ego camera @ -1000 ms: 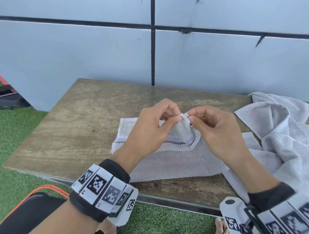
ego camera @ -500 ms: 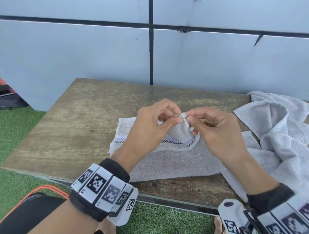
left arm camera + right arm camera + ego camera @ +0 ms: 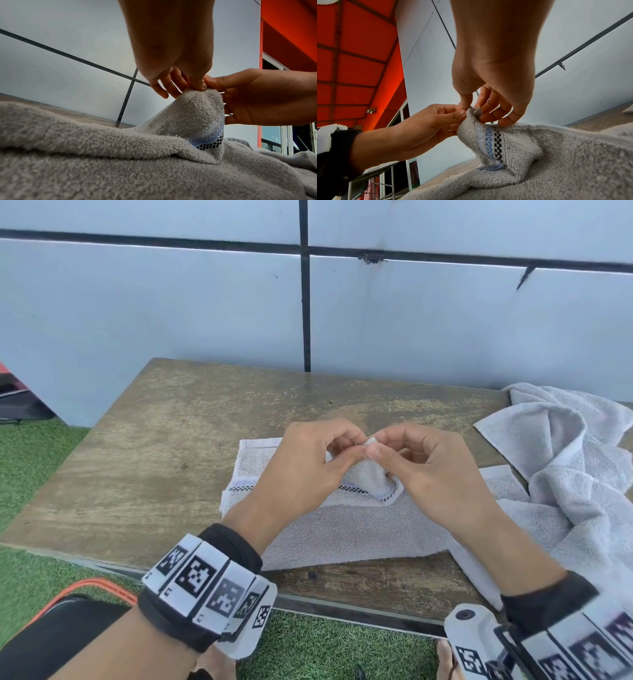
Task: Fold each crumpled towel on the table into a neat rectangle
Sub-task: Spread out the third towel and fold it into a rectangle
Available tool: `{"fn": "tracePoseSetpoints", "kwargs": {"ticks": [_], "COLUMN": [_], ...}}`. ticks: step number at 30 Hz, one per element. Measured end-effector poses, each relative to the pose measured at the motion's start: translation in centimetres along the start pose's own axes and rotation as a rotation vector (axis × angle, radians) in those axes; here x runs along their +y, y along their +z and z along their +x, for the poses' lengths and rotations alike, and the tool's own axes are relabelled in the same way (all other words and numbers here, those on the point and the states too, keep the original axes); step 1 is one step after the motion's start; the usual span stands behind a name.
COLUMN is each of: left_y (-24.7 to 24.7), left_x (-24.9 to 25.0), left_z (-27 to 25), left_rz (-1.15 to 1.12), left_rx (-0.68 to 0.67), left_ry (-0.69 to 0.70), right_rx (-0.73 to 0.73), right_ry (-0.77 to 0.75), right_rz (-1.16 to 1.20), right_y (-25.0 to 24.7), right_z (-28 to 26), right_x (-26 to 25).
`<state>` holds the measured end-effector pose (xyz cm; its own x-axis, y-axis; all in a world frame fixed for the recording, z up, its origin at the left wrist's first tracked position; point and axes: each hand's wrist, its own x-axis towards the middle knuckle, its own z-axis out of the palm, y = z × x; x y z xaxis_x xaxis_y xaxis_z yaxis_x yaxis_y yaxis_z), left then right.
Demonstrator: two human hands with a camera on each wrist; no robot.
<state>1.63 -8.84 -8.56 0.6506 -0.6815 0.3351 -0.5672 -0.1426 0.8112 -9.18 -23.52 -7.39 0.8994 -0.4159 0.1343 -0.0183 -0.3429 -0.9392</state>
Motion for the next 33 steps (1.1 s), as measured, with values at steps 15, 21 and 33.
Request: {"fn": "tracePoseSetpoints", "kwargs": {"ticks": [15,21,33], "left_y": [-0.3,-0.5,0.7], "left_x": [0.6,2.5,4.1], "left_z": [-0.3,-1.0,-2.2], "left_rz": [0.131,0.017,-0.053], "left_rx": [-0.073,-0.029,0.058], "left_ry": [0.089,0.108,0.079], "right_rx": [0.031,0.075,0.163], "right_ry": [-0.121,-0.196,-0.220], "right_rz": [-0.061,-0.134,-0.116], "right_y": [-0.9,-1.5,-1.7], "right_z": [-0.4,-1.1,-2.7], "right_x": [-1.2,-1.9,-2.9]}}
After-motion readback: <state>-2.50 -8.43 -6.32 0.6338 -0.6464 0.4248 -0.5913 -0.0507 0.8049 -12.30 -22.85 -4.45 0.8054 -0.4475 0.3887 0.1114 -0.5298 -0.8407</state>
